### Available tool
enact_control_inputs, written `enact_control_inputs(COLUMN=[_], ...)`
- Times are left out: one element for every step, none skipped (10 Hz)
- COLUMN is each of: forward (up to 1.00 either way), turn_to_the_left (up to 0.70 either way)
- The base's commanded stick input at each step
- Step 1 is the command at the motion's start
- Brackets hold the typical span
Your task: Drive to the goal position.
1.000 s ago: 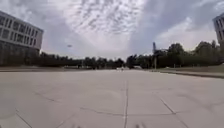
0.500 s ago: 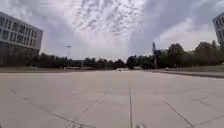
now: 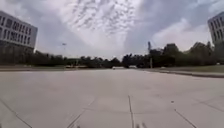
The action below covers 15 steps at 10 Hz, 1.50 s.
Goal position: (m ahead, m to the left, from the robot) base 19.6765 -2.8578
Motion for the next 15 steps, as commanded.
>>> enact_control_inputs(forward=[0.7, 0.7, 0.7, 0.7, 0.7, 0.7, 0.7, 0.7, 0.7, 0.7, 0.7, 0.7, 0.7, 0.7, 0.7], turn_to_the_left=[-0.14, -0.14, -0.11, -0.03, 0.0, 0.0, 0.0, 0.0, 0.0, 0.0, 0.0, 0.0, 0.0, 0.0, 0.0])
